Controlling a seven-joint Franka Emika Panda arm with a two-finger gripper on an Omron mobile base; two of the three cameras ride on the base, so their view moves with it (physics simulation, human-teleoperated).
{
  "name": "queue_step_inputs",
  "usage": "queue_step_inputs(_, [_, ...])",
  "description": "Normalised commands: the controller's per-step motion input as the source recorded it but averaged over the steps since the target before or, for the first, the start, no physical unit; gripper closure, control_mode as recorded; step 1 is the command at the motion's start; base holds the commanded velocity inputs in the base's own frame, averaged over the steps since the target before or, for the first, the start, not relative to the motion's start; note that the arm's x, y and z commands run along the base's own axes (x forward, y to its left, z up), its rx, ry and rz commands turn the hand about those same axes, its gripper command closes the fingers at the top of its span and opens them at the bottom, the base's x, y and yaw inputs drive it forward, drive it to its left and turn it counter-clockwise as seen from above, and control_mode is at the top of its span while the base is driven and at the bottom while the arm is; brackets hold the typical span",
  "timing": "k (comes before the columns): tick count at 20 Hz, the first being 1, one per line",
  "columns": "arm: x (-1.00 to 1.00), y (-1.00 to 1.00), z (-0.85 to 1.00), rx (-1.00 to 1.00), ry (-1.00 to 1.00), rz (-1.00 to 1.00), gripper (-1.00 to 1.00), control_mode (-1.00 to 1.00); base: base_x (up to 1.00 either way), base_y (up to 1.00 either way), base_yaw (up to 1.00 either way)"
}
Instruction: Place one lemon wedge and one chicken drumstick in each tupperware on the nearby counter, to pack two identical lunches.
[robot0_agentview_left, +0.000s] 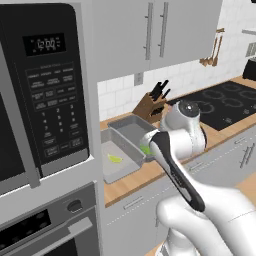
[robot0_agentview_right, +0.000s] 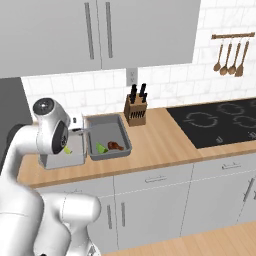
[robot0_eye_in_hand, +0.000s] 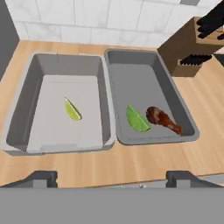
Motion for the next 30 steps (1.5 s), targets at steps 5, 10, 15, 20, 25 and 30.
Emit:
queue_step_inputs(5, [-0.60,-0.60,0.05,0.00,0.00,-0.10,-1.00,1.00,-0.40,-0.40,-0.04])
queue_step_inputs(10, [0.00,0.00,0.00,0.00,0.00,0.00,-1.00,1.00,-1.00,-0.45,0.05])
queue_step_inputs(15, [0.00,0.00,0.00,0.00,0.00,0.00,-1.00,1.00,-0.99,0.00,0.60])
queue_step_inputs(20, [0.00,0.00,0.00,0.00,0.00,0.00,-1.00,1.00,-0.84,0.00,0.76])
queue_step_inputs(25, [0.00,0.00,0.00,0.00,0.00,0.00,-1.00,1.00,-0.69,0.01,0.80])
queue_step_inputs(30, [0.00,0.00,0.00,0.00,0.00,0.00,-1.00,1.00,-0.64,0.45,0.78])
